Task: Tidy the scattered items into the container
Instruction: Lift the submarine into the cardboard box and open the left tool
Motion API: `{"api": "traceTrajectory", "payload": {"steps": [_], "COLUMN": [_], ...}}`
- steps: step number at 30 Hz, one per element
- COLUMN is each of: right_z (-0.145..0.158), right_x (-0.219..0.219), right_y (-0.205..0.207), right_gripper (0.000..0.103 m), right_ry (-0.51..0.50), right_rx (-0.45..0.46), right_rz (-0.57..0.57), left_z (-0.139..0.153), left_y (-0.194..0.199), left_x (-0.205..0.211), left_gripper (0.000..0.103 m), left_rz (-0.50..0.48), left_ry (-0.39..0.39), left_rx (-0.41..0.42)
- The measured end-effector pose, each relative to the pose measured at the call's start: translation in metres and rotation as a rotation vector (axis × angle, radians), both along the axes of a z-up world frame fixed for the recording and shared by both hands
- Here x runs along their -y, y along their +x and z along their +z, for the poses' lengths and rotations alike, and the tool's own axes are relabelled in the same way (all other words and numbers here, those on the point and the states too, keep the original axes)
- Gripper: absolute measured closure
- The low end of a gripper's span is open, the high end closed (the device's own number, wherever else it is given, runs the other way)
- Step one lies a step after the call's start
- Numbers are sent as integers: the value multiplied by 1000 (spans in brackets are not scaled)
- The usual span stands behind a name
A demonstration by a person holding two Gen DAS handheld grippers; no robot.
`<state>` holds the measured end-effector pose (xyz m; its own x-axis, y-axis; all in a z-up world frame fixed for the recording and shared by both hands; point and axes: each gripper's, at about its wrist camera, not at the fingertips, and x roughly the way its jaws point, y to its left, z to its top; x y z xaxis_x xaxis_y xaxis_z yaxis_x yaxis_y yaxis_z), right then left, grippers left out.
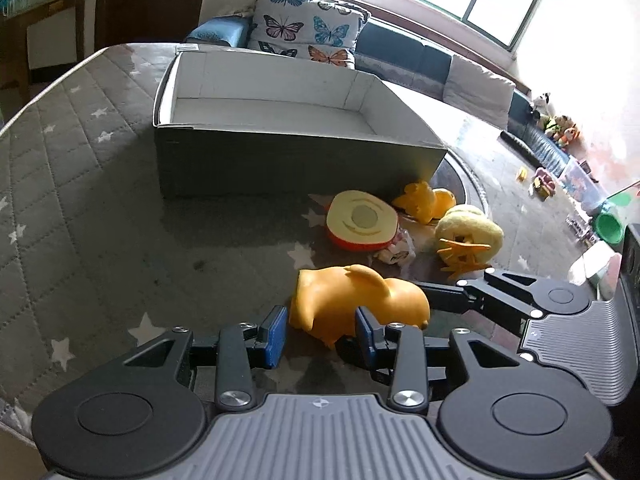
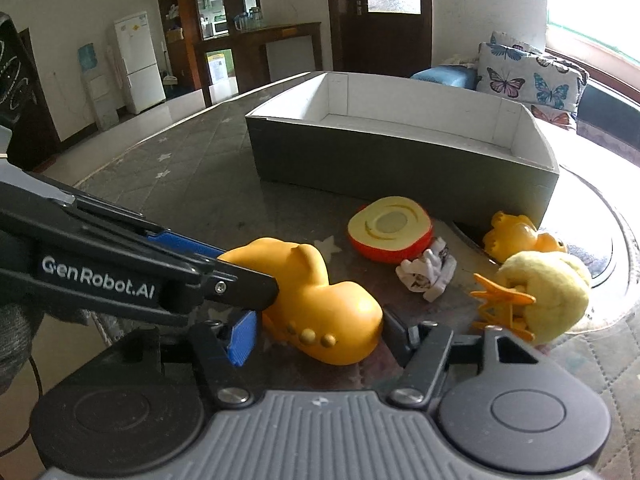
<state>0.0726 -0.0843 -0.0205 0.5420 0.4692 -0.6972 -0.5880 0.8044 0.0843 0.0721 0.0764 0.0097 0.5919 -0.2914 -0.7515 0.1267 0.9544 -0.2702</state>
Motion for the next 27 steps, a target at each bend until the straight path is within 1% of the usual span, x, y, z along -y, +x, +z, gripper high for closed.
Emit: {"api": "traceTrajectory", "payload": {"steps": [7, 9, 11, 14, 21, 27], "right_z": [0, -1, 0, 5, 26, 53], "right_x": [2, 2, 3, 6, 13, 20], "right_y": [1, 0, -1, -1, 3, 26], "right_gripper": [41, 41, 41, 43, 44, 44], "right_ry": [1, 5, 7, 8, 24, 35], "right_rx": [3, 4, 4, 14, 65, 144], "right_rz": [-2, -5, -8, -9, -23, -49], "left_z": [0, 0, 1, 5, 26, 54], "left_y": [1, 1, 1, 2, 8, 30], "left_x": [0, 0, -1, -3, 0, 8], "left_gripper": [64, 66, 70, 71, 71, 71], "left_rz": [-20, -22, -23, -28, -50, -59], "left_ry": [-3, -3, -6, -16, -22, -10], "left_rx": [18, 20, 25, 32, 100, 184]}}
